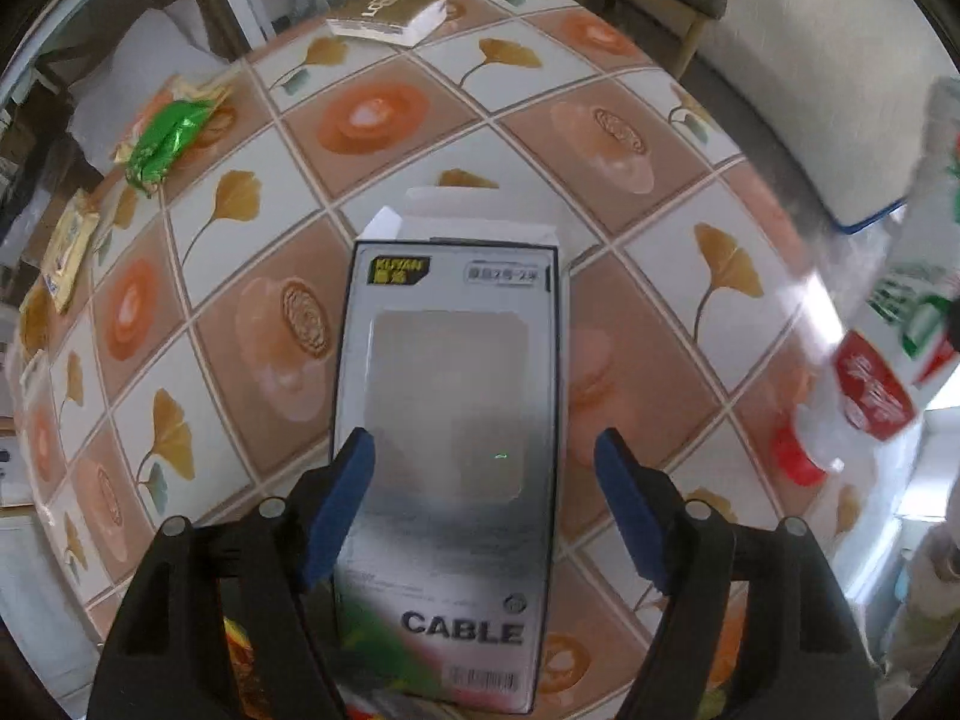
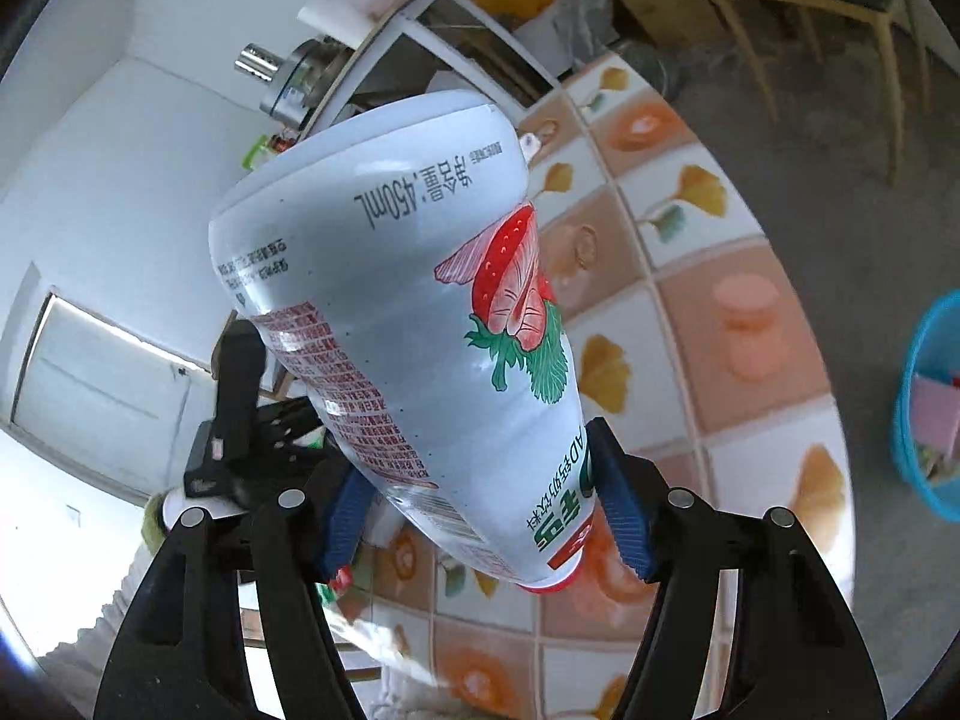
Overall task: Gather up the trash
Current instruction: 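Grasp the white CABLE box with the left tool while the right tool holds the bottle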
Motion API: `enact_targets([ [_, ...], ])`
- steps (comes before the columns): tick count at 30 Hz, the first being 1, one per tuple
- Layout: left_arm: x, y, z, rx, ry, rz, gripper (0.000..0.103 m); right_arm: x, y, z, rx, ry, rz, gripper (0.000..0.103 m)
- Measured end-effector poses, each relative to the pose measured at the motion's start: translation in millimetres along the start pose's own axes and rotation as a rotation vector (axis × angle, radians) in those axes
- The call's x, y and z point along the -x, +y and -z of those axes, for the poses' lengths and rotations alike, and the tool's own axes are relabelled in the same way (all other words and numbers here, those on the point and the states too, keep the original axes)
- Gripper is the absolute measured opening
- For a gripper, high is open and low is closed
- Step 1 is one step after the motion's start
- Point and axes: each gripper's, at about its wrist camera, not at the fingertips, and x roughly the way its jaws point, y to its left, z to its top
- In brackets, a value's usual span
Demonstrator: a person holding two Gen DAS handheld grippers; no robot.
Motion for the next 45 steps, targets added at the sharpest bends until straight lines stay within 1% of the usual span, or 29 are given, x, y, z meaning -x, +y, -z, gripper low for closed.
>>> enact_targets([
  [2,-1.3,-6.9,-6.0,0.019,0.003,0.019,0.074,5.6,-4.4,1.5,-0.009,-0.007,-0.011,0.063],
  [6,-1.5,-20.4,-16.9,0.126,-0.014,0.106,0.074,16.4,-11.9,5.6,-0.022,-0.017,-0.036,0.063],
  [7,0.4,-25.6,-17.5,0.161,-0.024,0.133,0.074,19.9,-13.4,6.4,-0.025,-0.021,-0.04,0.063],
  [9,2.6,-29.9,-20.3,0.202,-0.033,0.188,0.074,27.8,-18.0,7.0,-0.034,-0.028,-0.049,0.063],
  [10,5.2,-29.9,-21.7,0.23,-0.036,0.244,0.074,30.0,-18.4,9.5,-0.038,-0.029,-0.057,0.063],
  [11,8.3,-27.6,-22.4,0.258,-0.04,0.276,0.074,33.3,-20.5,11.3,-0.045,-0.027,-0.072,0.063],
  [12,12.2,-25.4,-23.1,0.272,-0.049,0.277,0.074,35.9,-24.4,10.8,-0.049,-0.021,-0.084,0.063],
  [14,18.7,-16.1,-24.3,0.274,-0.074,0.246,0.074,41.7,-29.4,19.0,-0.049,-0.008,-0.099,0.063],
  [16,21.2,3.2,-21.0,0.304,-0.092,0.177,0.074,45.1,-30.1,24.2,-0.047,0.006,-0.123,0.063],
  [18,20.5,28.1,-17.9,0.359,-0.1,0.096,0.074,46.0,-32.0,30.4,-0.052,0.023,-0.166,0.063],
  [20,15.5,46.5,-16.7,0.396,-0.082,0.042,0.074,42.9,-30.8,34.1,-0.062,0.044,-0.209,0.063],
  [21,8.2,52.4,-15.8,0.413,-0.039,0.055,0.074,44.4,-34.5,41.8,-0.066,0.051,-0.219,0.063],
  [23,-7.4,59.6,-11.4,0.463,0.041,0.122,0.074,36.5,-38.5,41.1,-0.078,0.065,-0.218,0.063],
  [24,-13.1,60.4,-7.7,0.504,0.072,0.177,0.074,34.2,-40.0,42.5,-0.081,0.068,-0.215,0.063],
  [26,-15.0,54.9,-5.8,0.529,0.081,0.229,0.074,29.5,-42.1,42.7,-0.09,0.074,-0.206,0.063],
  [31,-12.4,28.1,-3.4,0.542,0.108,0.389,0.074,14.7,-47.4,33.3,-0.104,0.072,-0.192,0.063],
  [34,-7.9,4.5,3.3,0.512,0.106,0.438,0.074,9.4,-48.1,28.5,-0.115,0.064,-0.178,0.063],
  [37,-6.3,-15.0,14.3,0.491,0.103,0.475,0.074,13.3,-48.6,34.1,-0.132,0.054,-0.164,0.063],
  [39,-2.6,-25.6,25.6,0.464,0.073,0.467,0.074,11.1,-50.8,32.6,-0.141,0.048,-0.143,0.062],
  [41,5.8,-38.2,38.9,0.422,0.004,0.417,0.075,10.2,-52.2,31.4,-0.144,0.053,-0.121,0.062],
  [42,9.1,-45.9,45.0,0.402,-0.026,0.383,0.076,10.6,-52.7,30.6,-0.143,0.053,-0.104,0.062],
  [43,13.0,-53.5,51.6,0.375,-0.071,0.323,0.076,11.6,-52.9,29.5,-0.141,0.051,-0.079,0.062],
  [45,17.8,-66.0,60.9,0.333,-0.143,0.231,0.078,12.4,-53.6,26.2,-0.13,0.045,-0.001,0.062],
])
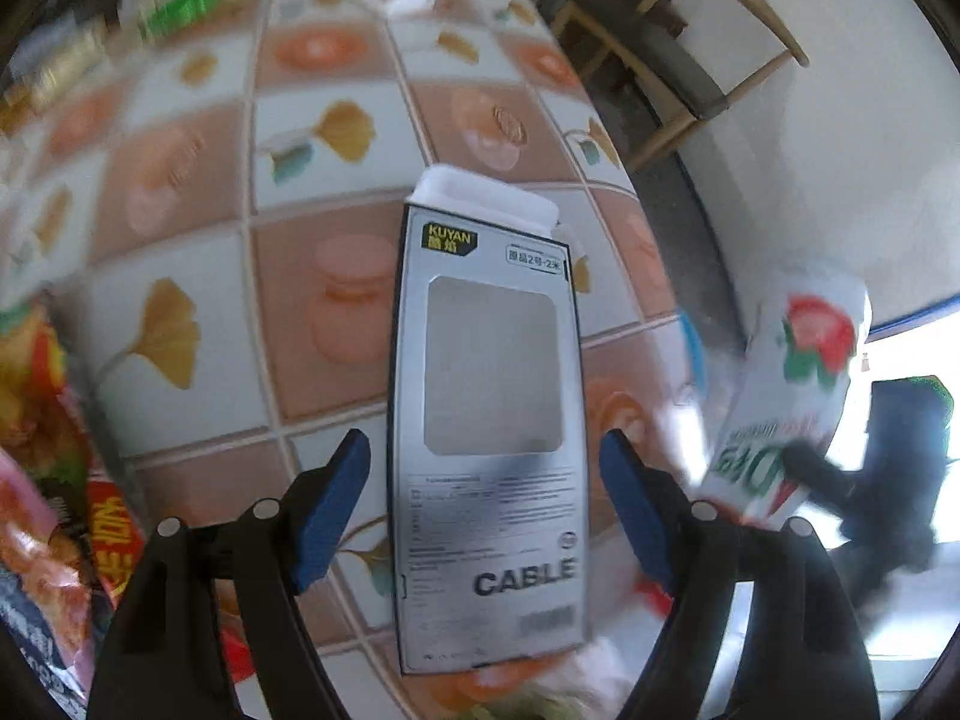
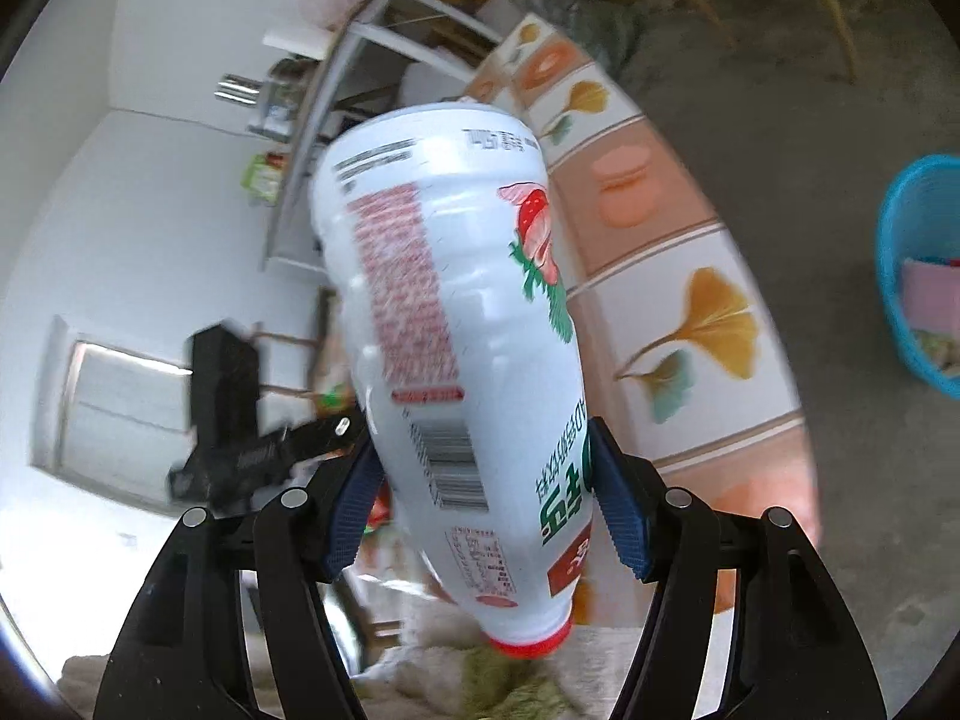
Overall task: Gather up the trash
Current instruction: 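Grasp the white CABLE box with the left tool while the right tool holds the bottle, then carry the CABLE box and white bottle from the table toward the blue basket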
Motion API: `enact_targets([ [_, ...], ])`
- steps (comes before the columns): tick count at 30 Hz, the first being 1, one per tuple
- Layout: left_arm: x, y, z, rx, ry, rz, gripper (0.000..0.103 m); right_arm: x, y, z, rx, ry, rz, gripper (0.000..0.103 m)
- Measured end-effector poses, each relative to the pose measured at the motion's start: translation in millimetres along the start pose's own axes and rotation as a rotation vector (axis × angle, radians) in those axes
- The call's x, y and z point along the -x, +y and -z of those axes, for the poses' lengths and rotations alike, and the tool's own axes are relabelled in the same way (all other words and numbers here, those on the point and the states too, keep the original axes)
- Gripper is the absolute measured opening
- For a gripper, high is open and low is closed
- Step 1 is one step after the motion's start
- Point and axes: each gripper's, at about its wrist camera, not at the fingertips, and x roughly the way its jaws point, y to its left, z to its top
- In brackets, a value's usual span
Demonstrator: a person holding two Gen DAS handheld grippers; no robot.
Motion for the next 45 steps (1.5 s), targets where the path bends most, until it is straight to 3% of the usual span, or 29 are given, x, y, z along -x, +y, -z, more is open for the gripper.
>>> enact_targets([
  [4,-8.4,-18.5,9.9,-0.064,-0.059,-0.075,0.08,-5.7,1.9,-5.2,0.027,-0.015,0.128,0.062],
  [9,-24.4,-22.3,9.3,-0.033,-0.074,-0.08,0.081,-19.3,11.2,0.0,0.067,-0.046,0.245,0.062],
  [15,-32.0,-24.2,16.0,-0.098,-0.133,-0.151,0.079,-21.2,11.9,1.1,0.064,-0.062,0.256,0.062],
  [22,-16.4,-3.0,34.4,-0.049,-0.129,-0.188,0.079,-31.9,22.2,6.2,0.067,-0.037,0.249,0.062],
  [26,-10.2,7.8,33.3,0.004,-0.148,-0.182,0.084,-37.6,29.3,9.2,0.101,-0.03,0.287,0.069],
  [30,-12.8,4.9,28.3,-0.004,-0.148,-0.176,0.086,-39.4,33.7,12.8,0.121,-0.027,0.327,0.072],
  [45,-20.3,2.8,25.9,-0.04,-0.174,-0.211,0.08,-43.2,43.3,26.5,0.179,-0.029,0.404,0.067],
])
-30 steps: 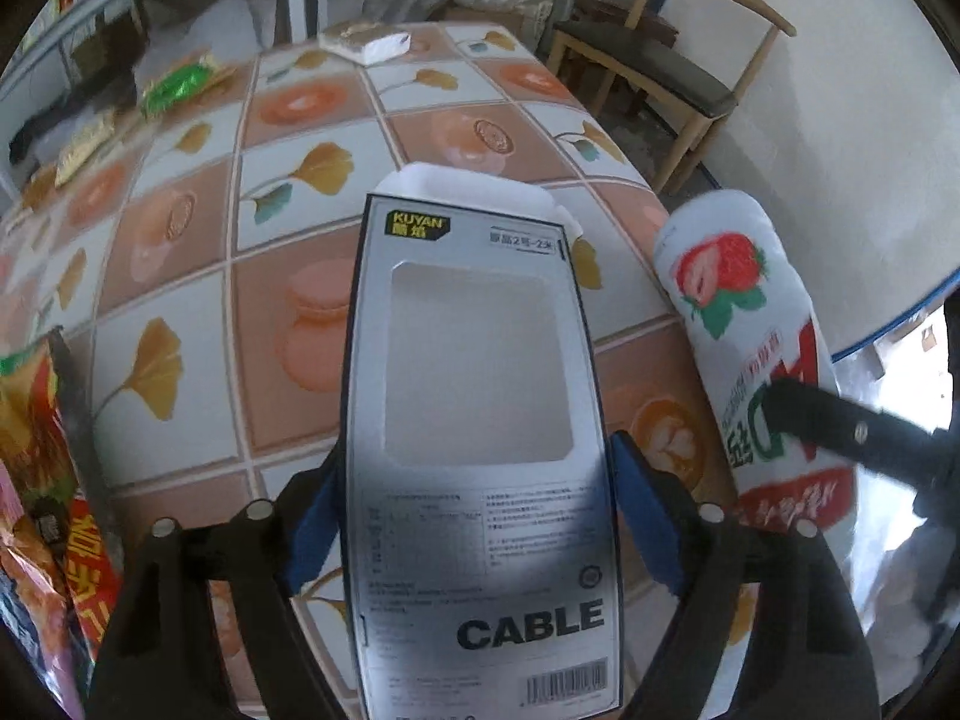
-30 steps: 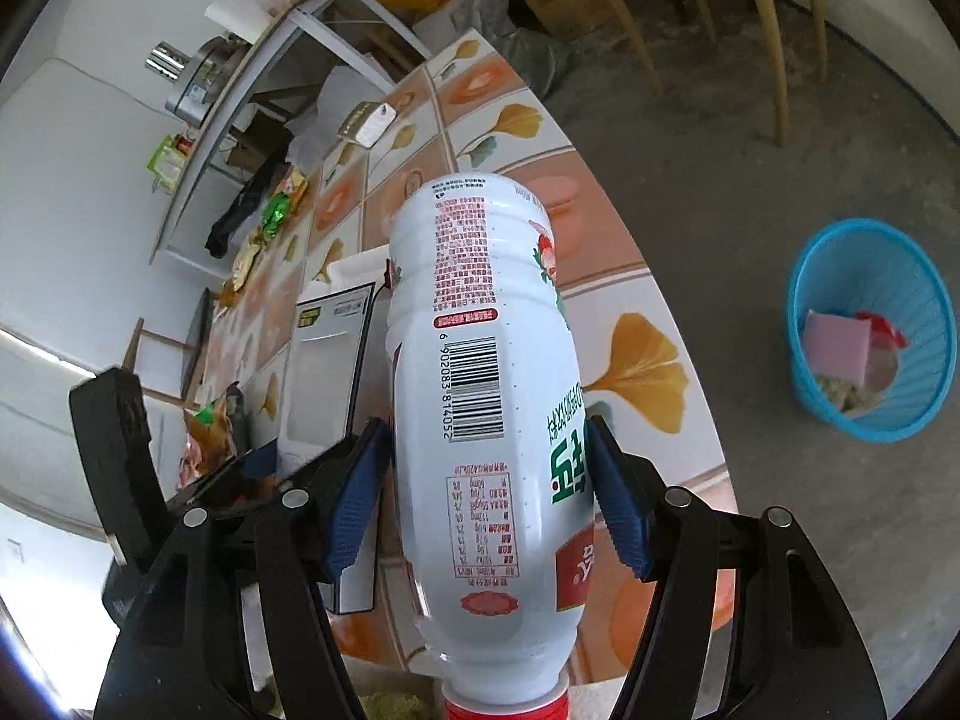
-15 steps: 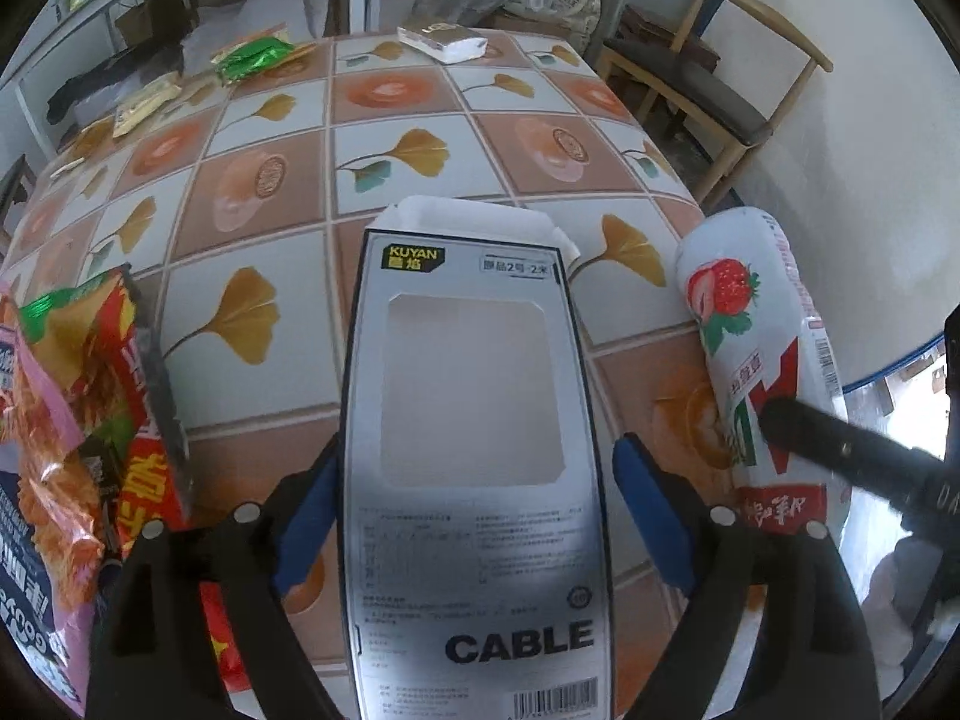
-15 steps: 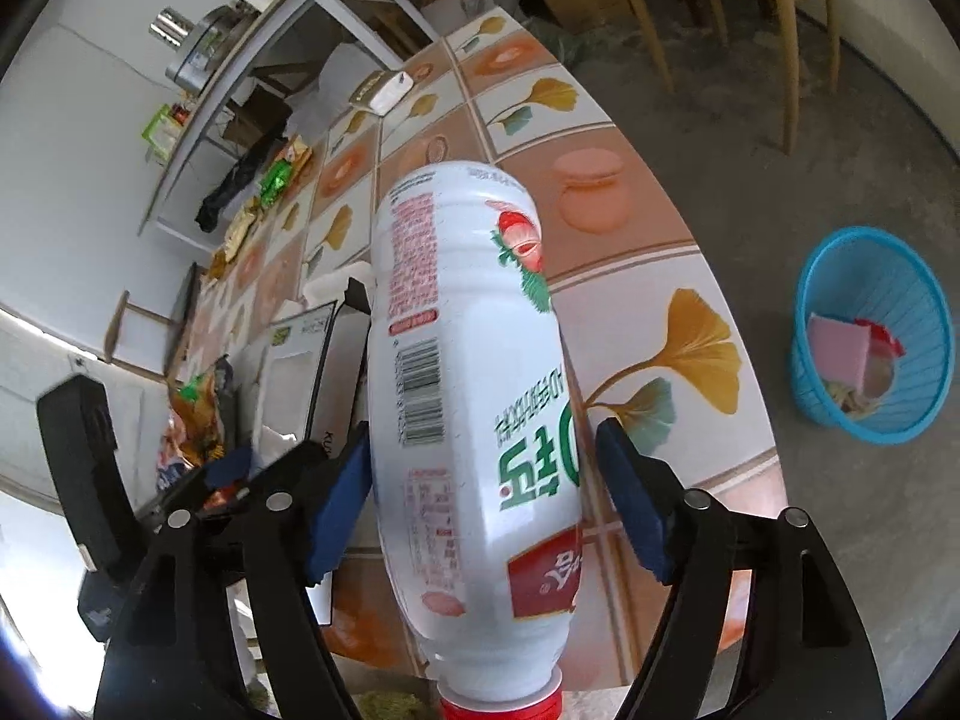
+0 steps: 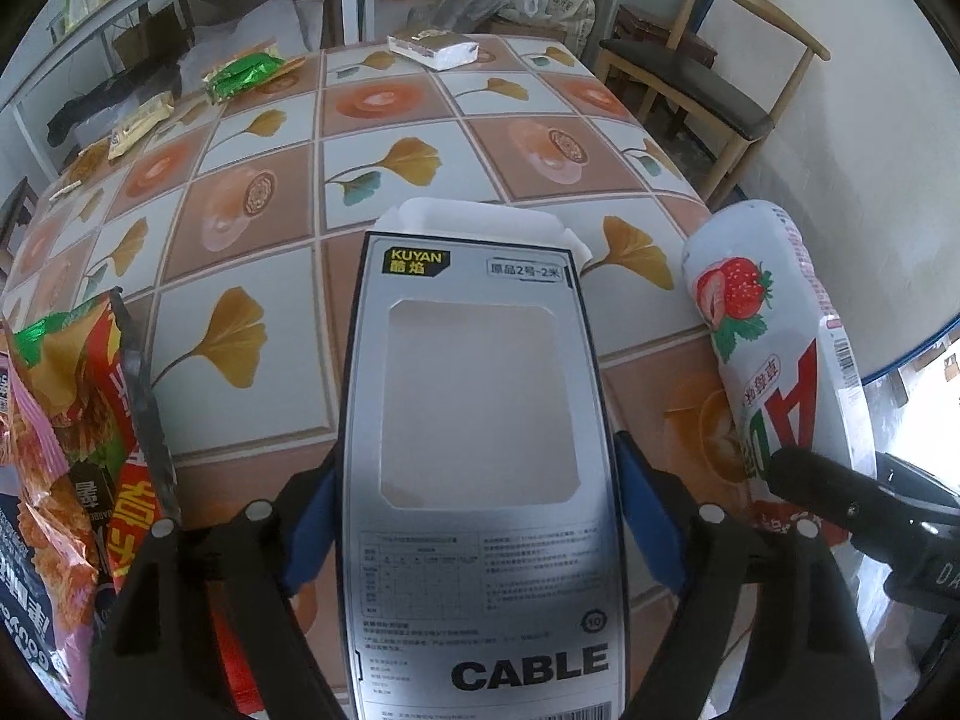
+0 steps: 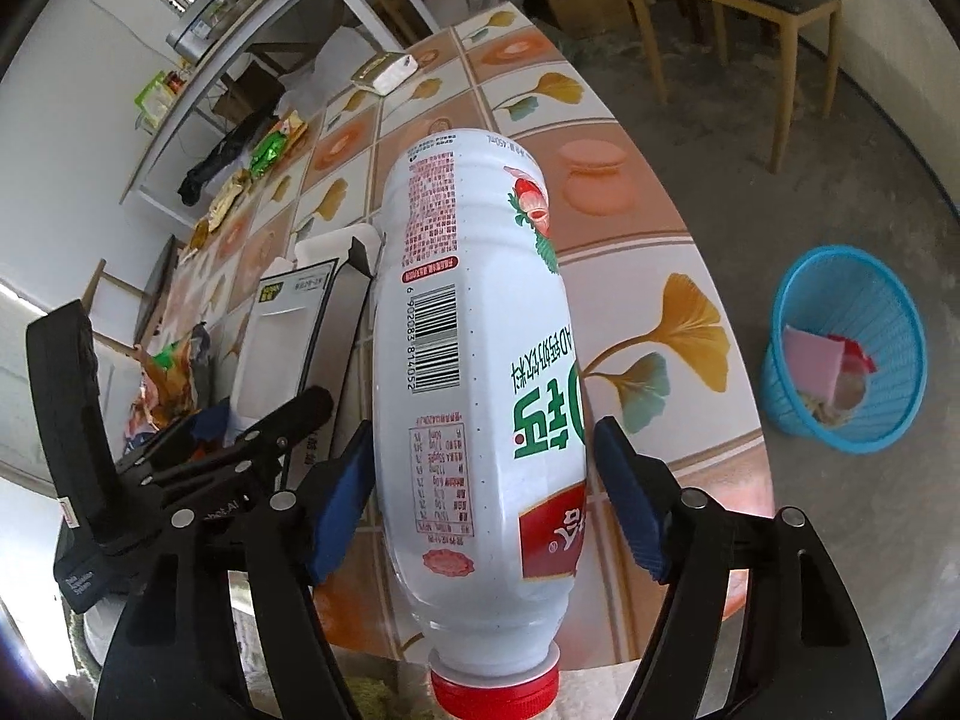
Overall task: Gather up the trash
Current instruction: 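Carry the CABLE box and white bottle from the table toward the blue basket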
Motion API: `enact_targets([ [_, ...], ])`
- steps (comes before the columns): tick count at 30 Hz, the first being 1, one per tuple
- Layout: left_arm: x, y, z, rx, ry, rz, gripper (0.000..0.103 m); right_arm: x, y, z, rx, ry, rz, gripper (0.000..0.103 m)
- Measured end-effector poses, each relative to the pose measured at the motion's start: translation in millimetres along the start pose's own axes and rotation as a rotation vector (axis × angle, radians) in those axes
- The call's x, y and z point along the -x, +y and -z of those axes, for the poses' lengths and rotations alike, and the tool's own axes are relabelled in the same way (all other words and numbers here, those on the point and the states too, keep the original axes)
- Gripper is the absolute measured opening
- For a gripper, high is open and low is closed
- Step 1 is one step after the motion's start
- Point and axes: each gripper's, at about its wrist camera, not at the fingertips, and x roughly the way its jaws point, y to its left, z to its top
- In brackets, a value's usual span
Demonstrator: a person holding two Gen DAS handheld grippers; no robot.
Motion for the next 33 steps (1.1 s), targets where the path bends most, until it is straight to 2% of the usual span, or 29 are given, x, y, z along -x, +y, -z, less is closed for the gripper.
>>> enact_targets([
  [6,3.1,-1.3,1.5,0.0,-0.011,-0.003,0.08,0.4,-1.1,2.7,-0.014,-0.003,-0.024,0.056],
  [33,26.4,-19.3,10.8,-0.042,-0.067,0.01,0.079,21.9,-16.1,9.3,-0.078,-0.071,-0.063,0.055],
])
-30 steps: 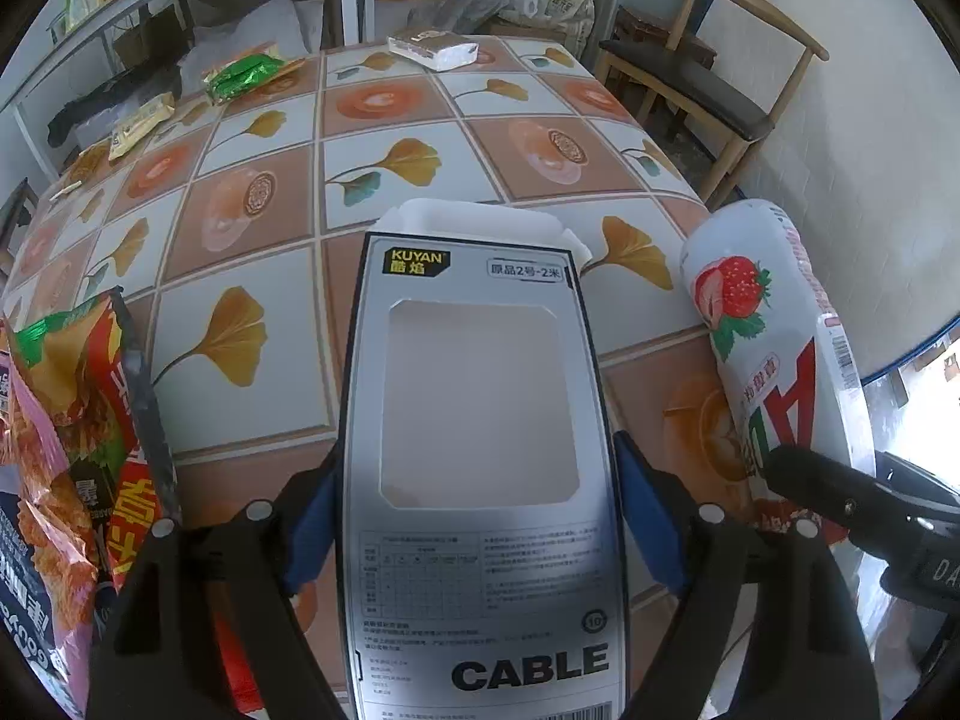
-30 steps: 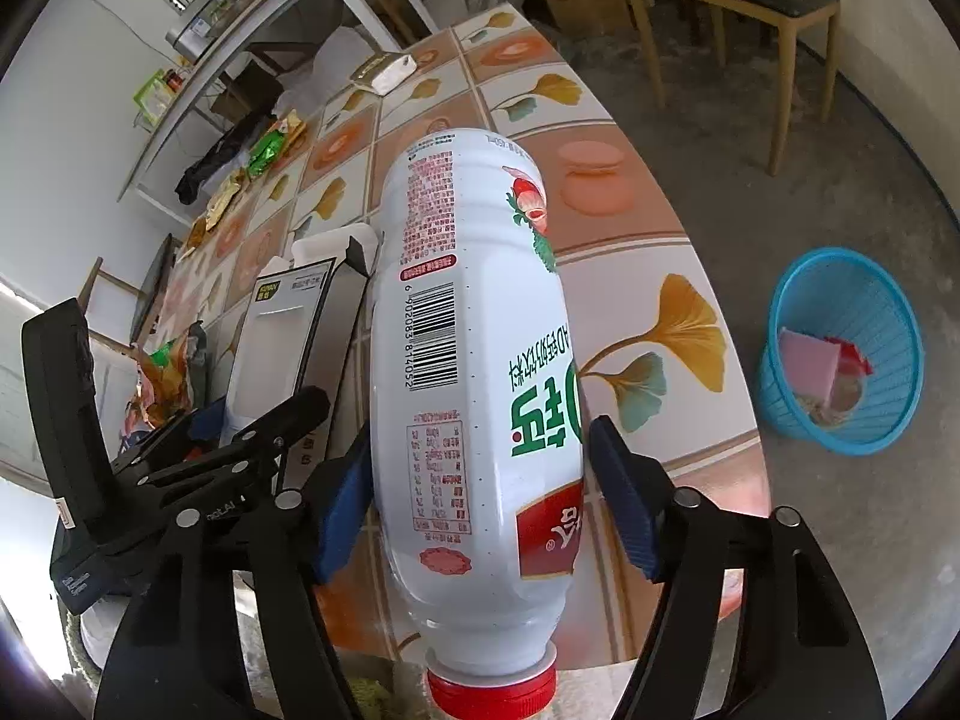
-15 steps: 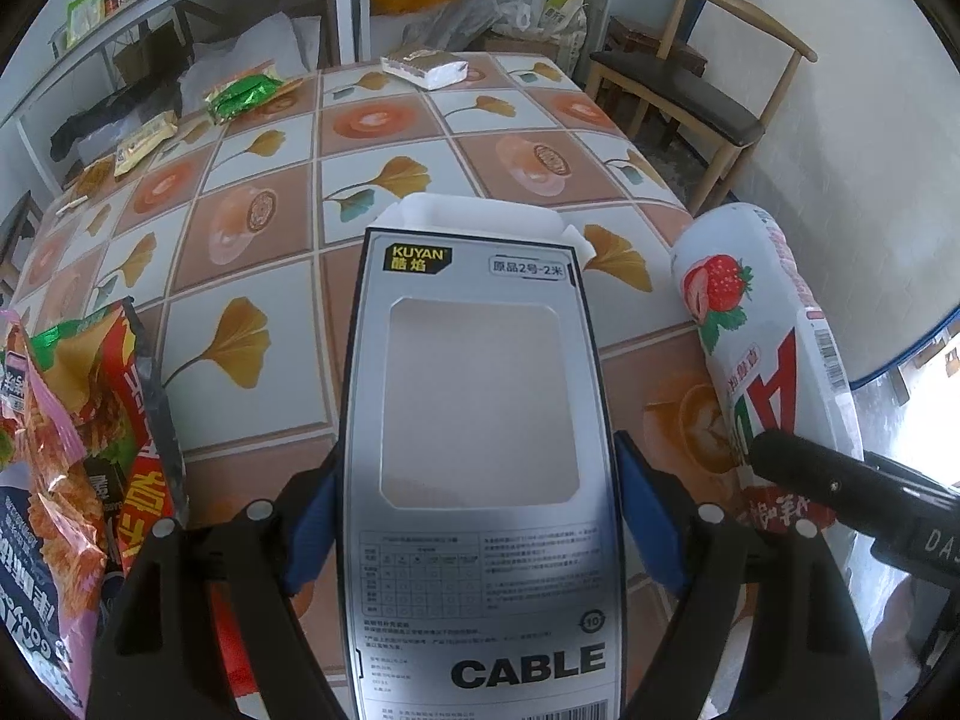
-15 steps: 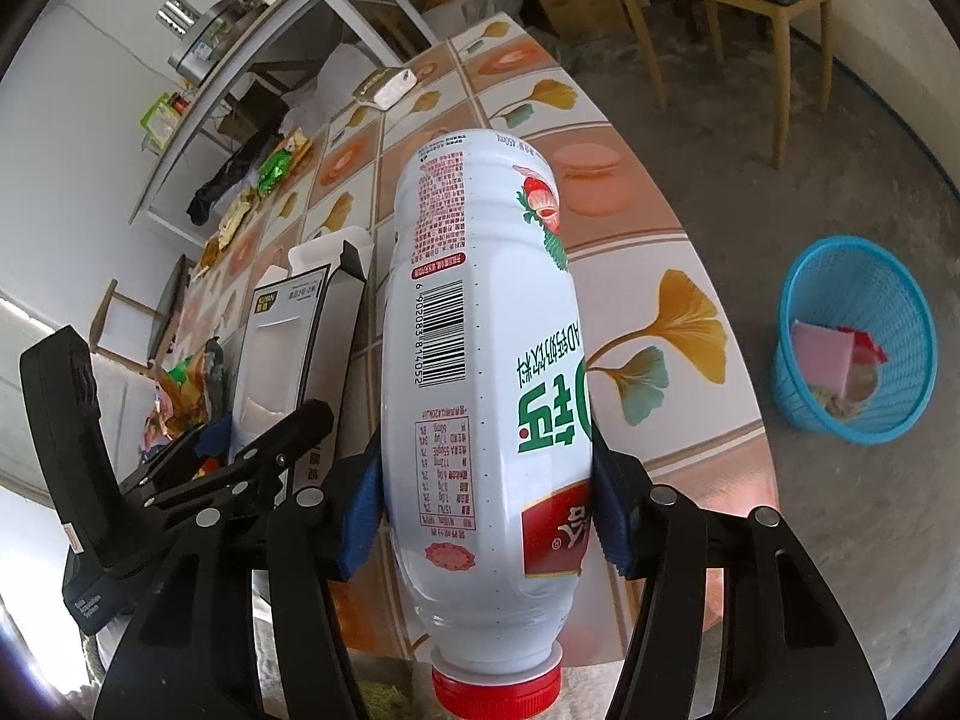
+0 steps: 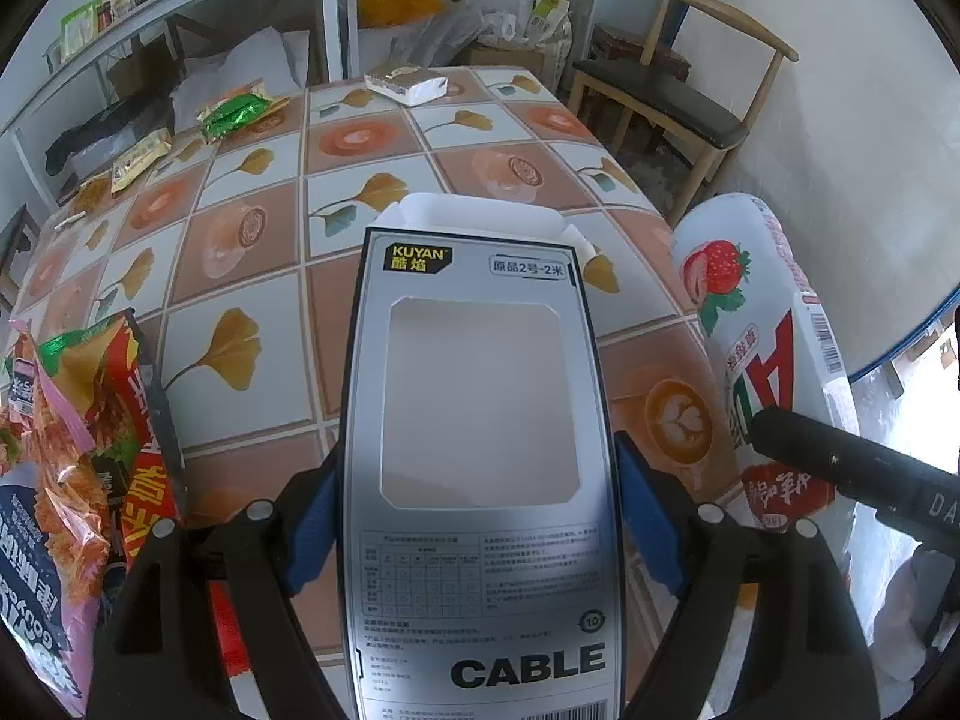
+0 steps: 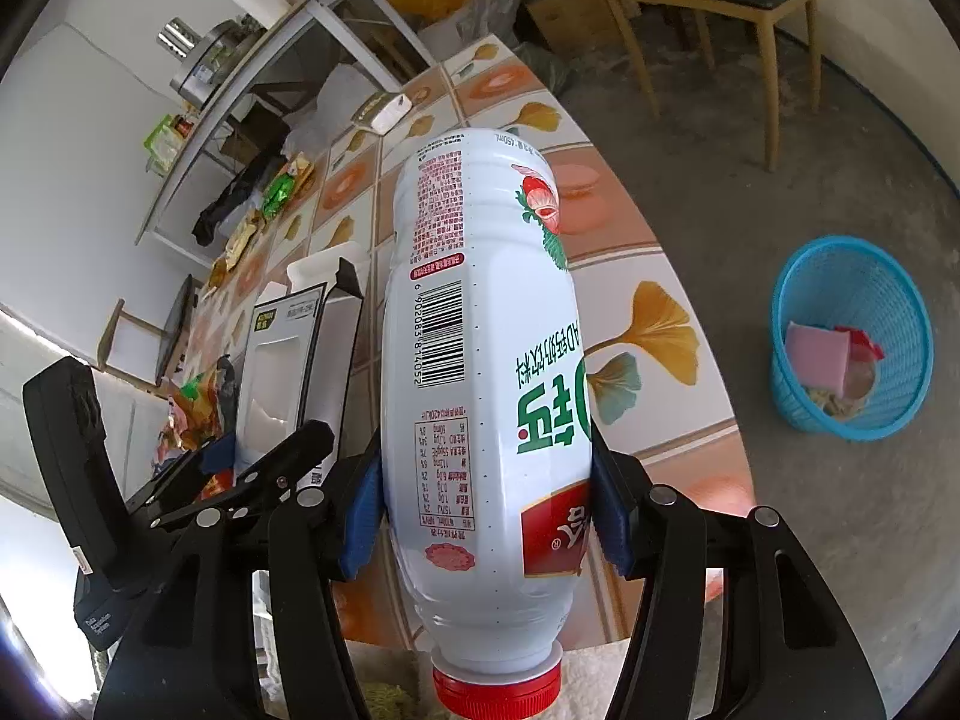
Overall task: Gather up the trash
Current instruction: 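Carry the CABLE box and white bottle from the table toward the blue basket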
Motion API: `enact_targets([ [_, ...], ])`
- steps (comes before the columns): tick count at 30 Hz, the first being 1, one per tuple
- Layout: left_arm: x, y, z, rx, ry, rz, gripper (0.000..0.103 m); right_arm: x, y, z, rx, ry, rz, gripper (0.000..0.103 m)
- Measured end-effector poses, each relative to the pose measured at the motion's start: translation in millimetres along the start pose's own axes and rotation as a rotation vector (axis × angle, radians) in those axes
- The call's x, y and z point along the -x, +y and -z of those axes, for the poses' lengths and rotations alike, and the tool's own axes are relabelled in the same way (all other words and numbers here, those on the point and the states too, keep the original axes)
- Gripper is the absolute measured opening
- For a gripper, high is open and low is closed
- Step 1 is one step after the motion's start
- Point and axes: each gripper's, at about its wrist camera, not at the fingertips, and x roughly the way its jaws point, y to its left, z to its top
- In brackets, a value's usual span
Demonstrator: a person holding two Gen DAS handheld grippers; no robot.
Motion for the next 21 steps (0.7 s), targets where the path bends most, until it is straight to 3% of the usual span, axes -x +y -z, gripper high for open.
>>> enact_targets([
  [21,17.4,-37.4,-3.5,-0.071,-0.041,0.007,0.079,29.4,-35.0,6.5,-0.087,-0.072,-0.034,0.055],
])
